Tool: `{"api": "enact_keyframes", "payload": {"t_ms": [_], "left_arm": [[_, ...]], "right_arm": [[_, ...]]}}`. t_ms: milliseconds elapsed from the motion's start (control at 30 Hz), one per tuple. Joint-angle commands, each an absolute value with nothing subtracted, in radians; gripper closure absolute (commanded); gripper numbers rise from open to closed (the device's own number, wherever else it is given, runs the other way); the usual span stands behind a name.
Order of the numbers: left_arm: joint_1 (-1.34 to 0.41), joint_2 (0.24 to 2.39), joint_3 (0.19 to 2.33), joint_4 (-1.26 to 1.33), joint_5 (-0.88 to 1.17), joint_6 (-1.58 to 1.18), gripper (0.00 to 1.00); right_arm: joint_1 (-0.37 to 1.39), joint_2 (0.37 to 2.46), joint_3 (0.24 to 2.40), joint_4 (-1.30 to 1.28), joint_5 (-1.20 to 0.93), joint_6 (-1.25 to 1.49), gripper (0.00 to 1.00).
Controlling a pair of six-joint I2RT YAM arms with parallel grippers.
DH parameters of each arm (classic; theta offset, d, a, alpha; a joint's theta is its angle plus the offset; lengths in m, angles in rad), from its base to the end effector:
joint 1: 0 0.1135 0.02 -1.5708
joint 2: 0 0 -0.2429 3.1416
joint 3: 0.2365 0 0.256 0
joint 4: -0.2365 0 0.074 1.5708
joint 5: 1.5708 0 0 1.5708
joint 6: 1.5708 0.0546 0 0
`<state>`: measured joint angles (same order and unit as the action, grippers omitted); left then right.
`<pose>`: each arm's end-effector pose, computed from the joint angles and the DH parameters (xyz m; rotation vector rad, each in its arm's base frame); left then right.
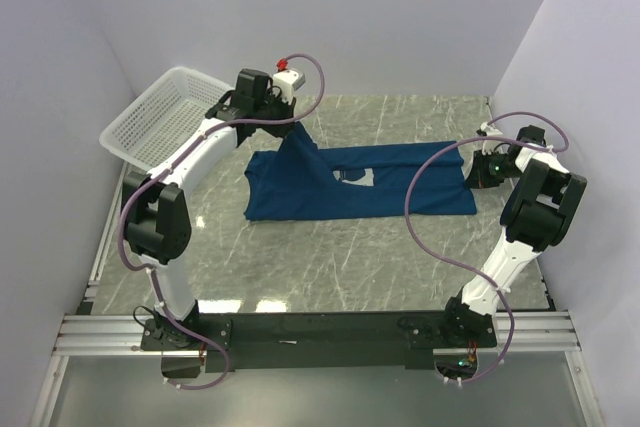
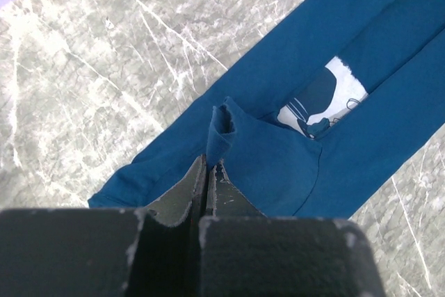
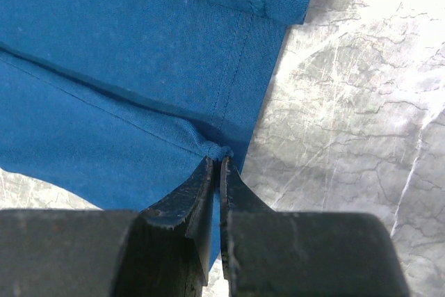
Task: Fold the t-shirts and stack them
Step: Fold the tshirt
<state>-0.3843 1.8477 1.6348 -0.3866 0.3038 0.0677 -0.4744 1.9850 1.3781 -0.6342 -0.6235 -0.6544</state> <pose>0.4078 -0.1825 0.2820 0.6592 2.0819 -0.5101 0.3657 -0.1519 0.1312 -0.3582 2.4778 0.4582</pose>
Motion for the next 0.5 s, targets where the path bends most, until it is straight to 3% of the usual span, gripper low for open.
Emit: {"api": "enact_keyframes", "payload": {"t_ms": [0, 467], "left_arm": [[-0.379, 1.855, 1.687, -0.373, 0.331, 0.077, 0.99], [-0.379, 1.902, 1.755, -0.383, 0.351, 0.066, 0.99]], "right_arm": [[-0.474, 1.976, 1.385, -0.604, -0.618, -0.65, 1.0], [-0.48, 1.979, 1.387, -0.606, -0.62, -0.653, 1.0]]}}
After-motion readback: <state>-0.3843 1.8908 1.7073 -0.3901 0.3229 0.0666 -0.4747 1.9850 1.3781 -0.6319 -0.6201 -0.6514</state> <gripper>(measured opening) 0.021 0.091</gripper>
